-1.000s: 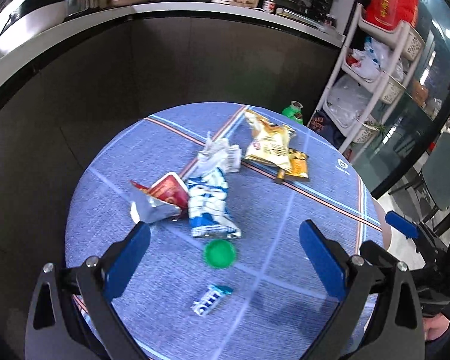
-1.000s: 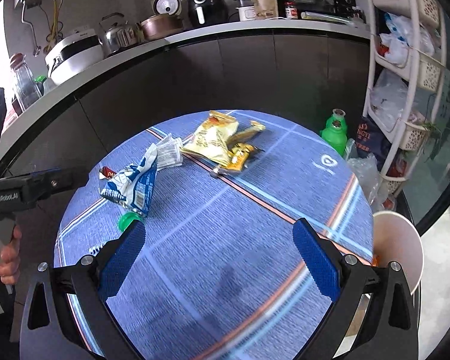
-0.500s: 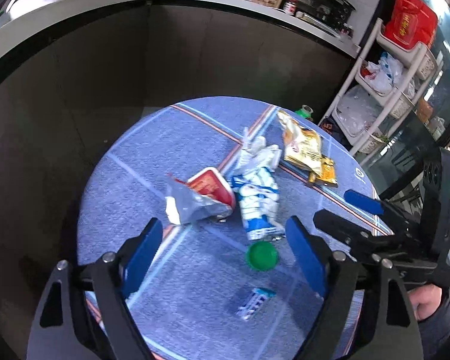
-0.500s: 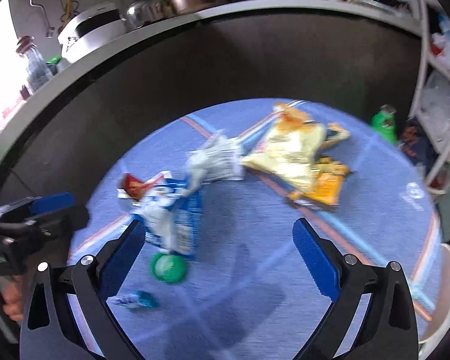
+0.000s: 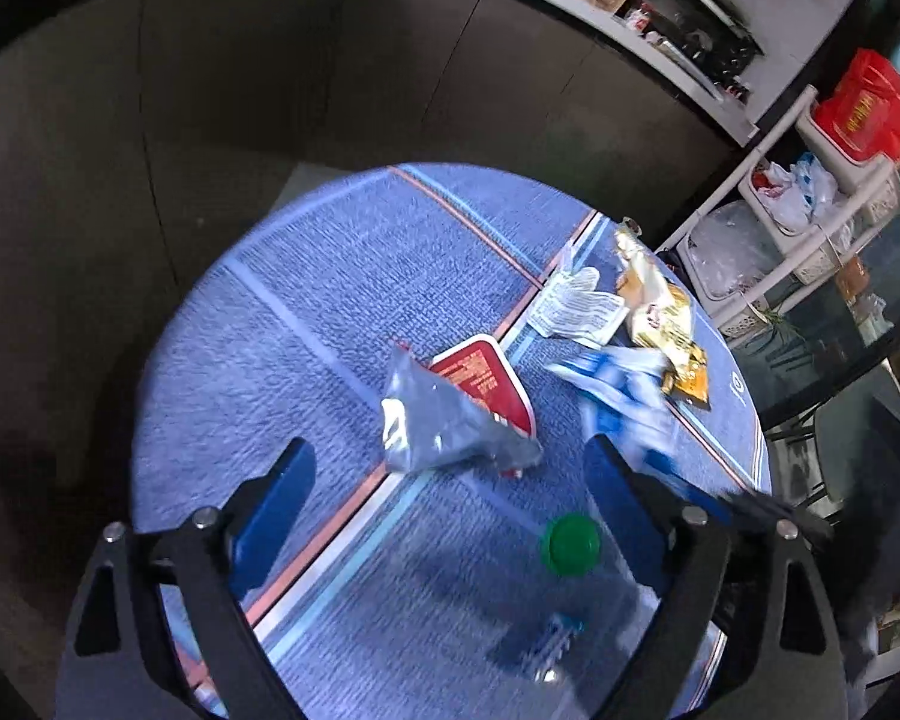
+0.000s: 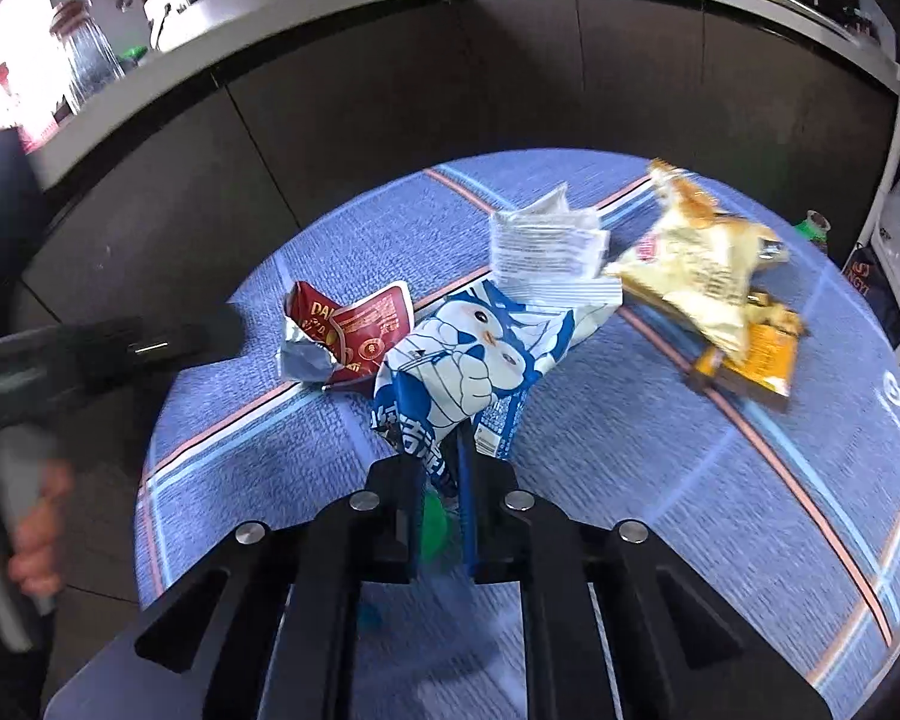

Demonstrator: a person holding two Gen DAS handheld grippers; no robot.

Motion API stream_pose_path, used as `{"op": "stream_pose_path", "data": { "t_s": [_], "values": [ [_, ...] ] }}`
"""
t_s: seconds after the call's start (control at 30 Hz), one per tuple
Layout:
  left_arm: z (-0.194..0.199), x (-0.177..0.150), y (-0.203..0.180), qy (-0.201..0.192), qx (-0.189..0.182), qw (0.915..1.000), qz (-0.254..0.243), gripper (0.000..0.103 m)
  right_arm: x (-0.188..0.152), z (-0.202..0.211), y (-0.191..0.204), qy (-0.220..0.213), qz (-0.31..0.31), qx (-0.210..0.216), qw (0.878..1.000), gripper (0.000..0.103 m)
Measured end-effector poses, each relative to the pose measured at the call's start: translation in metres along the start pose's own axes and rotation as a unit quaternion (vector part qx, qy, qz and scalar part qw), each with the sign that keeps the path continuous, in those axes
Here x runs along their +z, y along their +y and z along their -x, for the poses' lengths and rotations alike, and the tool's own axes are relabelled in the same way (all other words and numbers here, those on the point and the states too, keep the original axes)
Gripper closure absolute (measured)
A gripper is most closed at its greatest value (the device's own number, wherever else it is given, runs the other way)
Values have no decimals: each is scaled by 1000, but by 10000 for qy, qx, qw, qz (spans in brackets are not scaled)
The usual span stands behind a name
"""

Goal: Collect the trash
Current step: 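Grasp the blue penguin wrapper with the right tool while the left tool grasps the clear bag, then carry both wrappers over the bin and open both tools to drop them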

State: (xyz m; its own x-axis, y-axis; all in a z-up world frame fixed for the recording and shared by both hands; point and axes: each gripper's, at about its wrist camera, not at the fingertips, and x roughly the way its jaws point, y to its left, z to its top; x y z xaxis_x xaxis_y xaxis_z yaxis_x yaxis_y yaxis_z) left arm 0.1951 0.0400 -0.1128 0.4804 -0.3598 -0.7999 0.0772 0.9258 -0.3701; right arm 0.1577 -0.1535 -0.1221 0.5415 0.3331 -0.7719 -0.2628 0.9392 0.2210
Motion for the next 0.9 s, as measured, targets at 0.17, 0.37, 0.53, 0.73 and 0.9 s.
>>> {"op": "stream_pose_path", "data": {
  "t_s": [0.17,0.37,0.53,0.73,0.9],
  "values": [
    [-38,10,1,307,38,9994,130,20,-21,32,-12,-146,-97,-88,9998,95],
    [-52,8,-2,524,-53,9979,369,73,-42,55,-21,-279,-291,-60,9992,95],
    [-39,-4,-16,414,-89,9988,237,75,-49,73,-26,-432,-366,-28,9984,95],
    [1,-10,-67,-6,-217,9991,-355,75,-54,97,-37,-699,-566,-95,9959,95],
    [21,-12,-132,-152,-570,9934,-983,75,-63,122,-59,-974,-819,-257,9915,95]
  ]
}}
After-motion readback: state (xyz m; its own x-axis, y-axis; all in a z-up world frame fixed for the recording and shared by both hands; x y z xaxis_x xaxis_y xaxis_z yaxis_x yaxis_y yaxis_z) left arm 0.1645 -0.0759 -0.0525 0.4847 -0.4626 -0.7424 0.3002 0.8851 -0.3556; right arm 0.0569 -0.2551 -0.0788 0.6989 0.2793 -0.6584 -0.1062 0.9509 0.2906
